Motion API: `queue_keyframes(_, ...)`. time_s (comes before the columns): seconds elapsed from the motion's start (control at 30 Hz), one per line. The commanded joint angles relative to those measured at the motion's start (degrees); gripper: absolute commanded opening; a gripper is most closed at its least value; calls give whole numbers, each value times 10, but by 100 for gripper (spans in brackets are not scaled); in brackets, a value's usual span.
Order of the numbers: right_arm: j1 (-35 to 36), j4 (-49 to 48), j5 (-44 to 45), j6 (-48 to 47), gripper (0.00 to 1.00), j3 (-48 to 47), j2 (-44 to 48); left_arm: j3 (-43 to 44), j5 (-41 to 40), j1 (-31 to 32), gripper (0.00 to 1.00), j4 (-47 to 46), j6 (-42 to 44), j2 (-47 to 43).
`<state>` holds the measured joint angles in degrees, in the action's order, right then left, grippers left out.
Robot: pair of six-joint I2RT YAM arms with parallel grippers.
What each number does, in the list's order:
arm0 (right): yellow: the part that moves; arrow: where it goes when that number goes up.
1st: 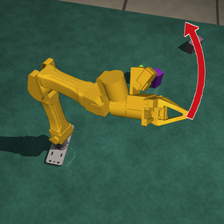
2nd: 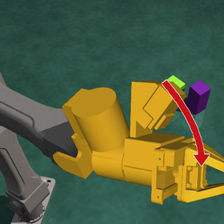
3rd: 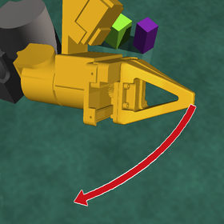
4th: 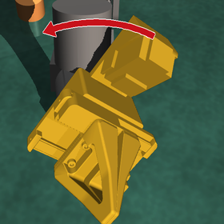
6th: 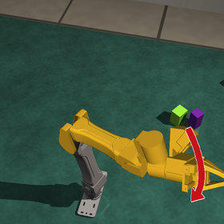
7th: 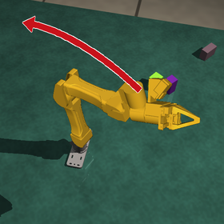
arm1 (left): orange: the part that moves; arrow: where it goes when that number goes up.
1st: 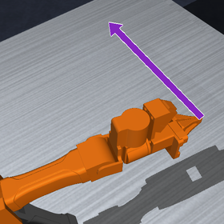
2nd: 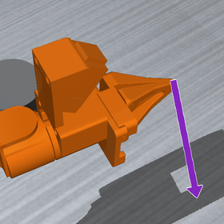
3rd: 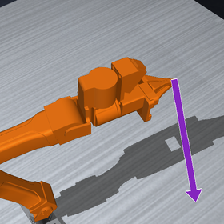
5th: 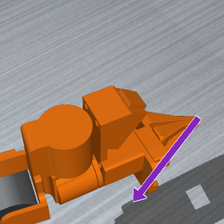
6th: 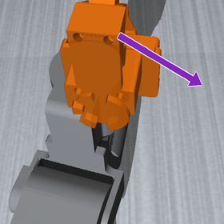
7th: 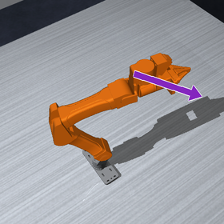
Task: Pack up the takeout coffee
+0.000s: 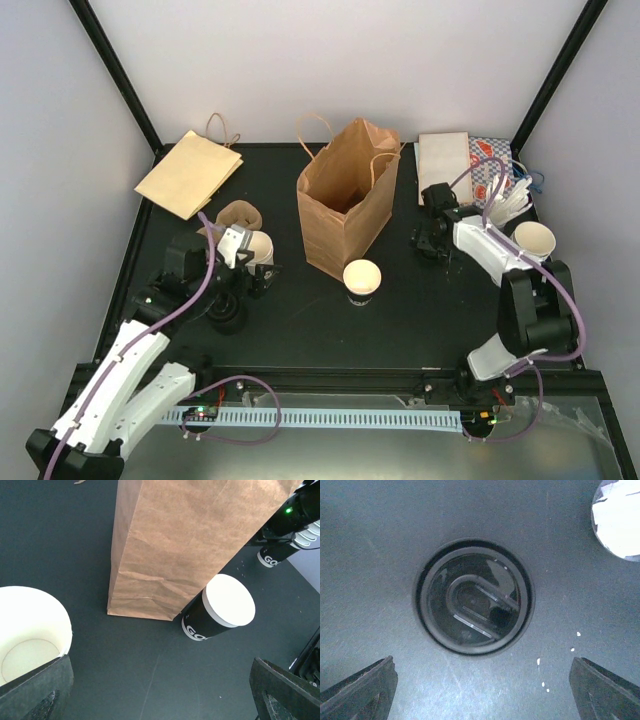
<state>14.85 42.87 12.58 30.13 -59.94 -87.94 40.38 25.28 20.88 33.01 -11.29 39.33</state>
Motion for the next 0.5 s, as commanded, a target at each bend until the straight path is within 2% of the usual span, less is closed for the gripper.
queue_keyframes(0.0,-33,-45,-27,-5,95,-19,-30,33,-14,4,99,7,17,-14)
queue_keyframes(0.47,-40,-66,-11,-7,91,-46,-107,10,-6,6,99,-9,20,-54)
